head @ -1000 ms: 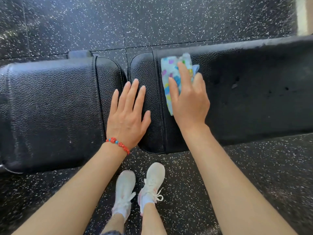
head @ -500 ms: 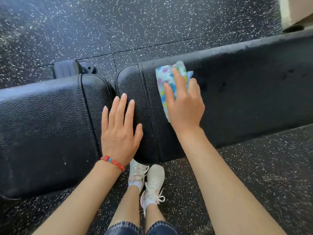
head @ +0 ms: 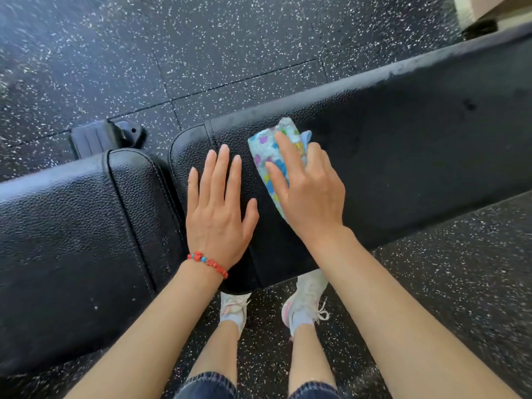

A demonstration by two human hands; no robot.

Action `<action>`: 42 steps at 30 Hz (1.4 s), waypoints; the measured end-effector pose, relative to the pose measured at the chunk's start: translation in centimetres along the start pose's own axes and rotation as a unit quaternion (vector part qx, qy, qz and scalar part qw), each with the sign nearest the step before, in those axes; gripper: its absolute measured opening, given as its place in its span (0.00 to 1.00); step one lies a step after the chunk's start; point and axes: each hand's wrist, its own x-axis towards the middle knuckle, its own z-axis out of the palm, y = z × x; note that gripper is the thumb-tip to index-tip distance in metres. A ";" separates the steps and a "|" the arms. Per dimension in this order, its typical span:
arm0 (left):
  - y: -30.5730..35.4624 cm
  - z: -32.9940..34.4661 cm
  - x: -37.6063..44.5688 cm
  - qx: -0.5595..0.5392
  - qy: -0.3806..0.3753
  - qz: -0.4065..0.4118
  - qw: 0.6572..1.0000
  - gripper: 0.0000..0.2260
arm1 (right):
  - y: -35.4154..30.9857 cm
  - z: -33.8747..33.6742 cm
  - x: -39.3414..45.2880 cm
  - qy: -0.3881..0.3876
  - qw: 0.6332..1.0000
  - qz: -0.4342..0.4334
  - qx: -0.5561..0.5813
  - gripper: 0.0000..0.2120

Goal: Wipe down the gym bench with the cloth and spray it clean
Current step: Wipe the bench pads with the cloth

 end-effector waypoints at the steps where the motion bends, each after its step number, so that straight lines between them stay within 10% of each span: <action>1: 0.0 0.1 0.0 0.002 0.002 0.001 1.000 0.25 | 0.0 0.0 0.3 0.001 1.000 -0.006 0.007 0.17; 5: 0.0 0.2 0.0 0.013 0.003 0.002 1.000 0.25 | 2.1 -0.1 1.1 0.002 0.999 -0.050 0.001 0.17; 13: 0.2 0.5 -0.1 0.013 0.019 -0.004 1.000 0.25 | 6.2 -0.6 3.5 0.027 0.982 0.188 0.007 0.20; 20: 0.0 0.3 -0.1 0.007 0.015 0.008 1.000 0.25 | 3.1 -0.9 -1.3 -0.005 1.000 -0.031 0.002 0.16; 27: 0.2 0.2 -0.2 0.004 0.006 0.003 1.000 0.25 | 7.8 -2.0 -1.9 0.040 0.974 0.222 0.023 0.18; 38: 0.2 -0.3 -0.1 0.007 -0.011 0.012 1.000 0.25 | 4.2 -1.9 -8.6 0.018 0.999 -0.016 -0.031 0.16; 42: 0.5 -0.3 -0.1 0.009 -0.020 0.007 1.000 0.25 | 10.3 -3.5 -6.3 0.048 0.975 0.219 -0.008 0.18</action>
